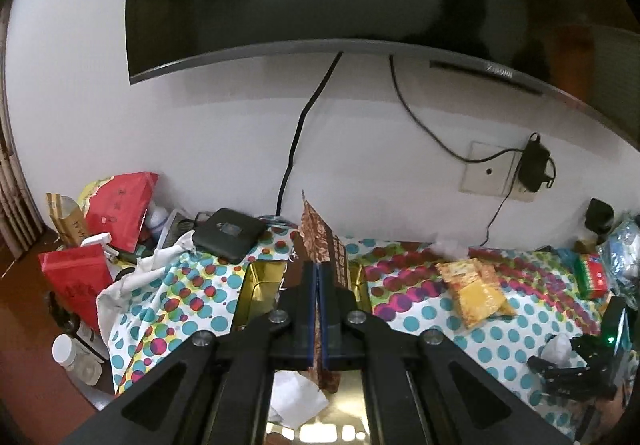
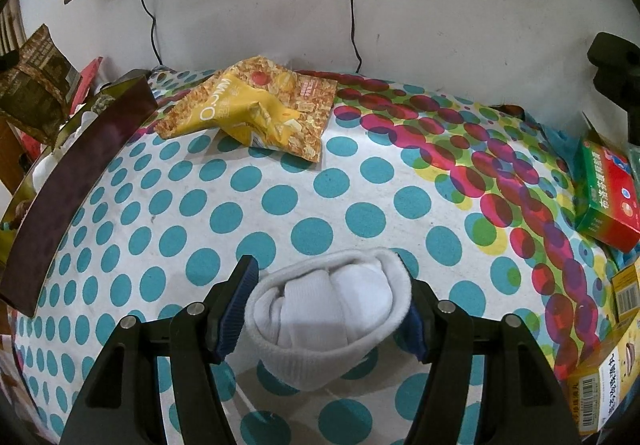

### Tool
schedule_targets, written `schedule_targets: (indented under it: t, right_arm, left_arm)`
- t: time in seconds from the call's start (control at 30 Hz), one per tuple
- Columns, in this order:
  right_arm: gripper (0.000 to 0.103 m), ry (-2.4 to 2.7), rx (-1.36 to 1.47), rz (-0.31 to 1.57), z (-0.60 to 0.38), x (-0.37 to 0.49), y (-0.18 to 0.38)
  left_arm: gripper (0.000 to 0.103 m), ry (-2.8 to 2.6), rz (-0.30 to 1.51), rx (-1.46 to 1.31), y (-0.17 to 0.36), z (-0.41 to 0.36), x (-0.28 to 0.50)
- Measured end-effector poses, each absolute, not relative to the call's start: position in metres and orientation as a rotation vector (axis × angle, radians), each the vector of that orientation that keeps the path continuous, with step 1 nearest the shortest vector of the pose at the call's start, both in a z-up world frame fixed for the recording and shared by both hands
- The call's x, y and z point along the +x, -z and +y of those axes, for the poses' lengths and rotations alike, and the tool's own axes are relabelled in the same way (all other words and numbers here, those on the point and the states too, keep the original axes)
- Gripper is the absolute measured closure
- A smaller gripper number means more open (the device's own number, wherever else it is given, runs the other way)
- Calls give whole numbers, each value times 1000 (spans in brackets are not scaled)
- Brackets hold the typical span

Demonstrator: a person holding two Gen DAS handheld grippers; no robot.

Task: Organize objects
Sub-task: 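Carry the brown bag into the gold tin and open the left tool while the right tool holds the sock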

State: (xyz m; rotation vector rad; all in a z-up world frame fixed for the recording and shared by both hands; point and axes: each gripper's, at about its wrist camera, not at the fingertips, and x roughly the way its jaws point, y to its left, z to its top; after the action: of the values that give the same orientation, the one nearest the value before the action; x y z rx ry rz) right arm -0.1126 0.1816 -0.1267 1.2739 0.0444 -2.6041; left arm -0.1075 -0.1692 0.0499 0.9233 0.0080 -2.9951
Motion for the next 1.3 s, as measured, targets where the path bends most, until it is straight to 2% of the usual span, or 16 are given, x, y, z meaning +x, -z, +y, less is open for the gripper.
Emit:
schedule_targets:
  t: [0.7, 0.93, 1.0, 1.07, 1.17, 1.3]
  right_arm:
    - [39, 2607, 1279, 71, 180, -113, 125]
    - [39, 2607, 1279, 74, 181, -112, 126]
    - [39, 2607, 1279, 75, 179, -113, 126]
    - [39, 2608, 1279, 75, 179, -113, 126]
    - [39, 2607, 1279, 76, 177, -113, 126]
    - [39, 2607, 1279, 78, 176, -113, 126]
  left_arm:
    - [102, 2856, -17, 1017, -18, -176, -129]
    - [97, 2779, 0, 1061, -10, -188, -125]
    - [91, 2761, 0, 1083, -5, -190, -124]
    - [79, 2727, 20, 1119, 2, -194, -123]
    - [67, 2689, 78, 1149, 14, -198, -120]
    - [60, 2645, 59, 1192, 27, -198, -114]
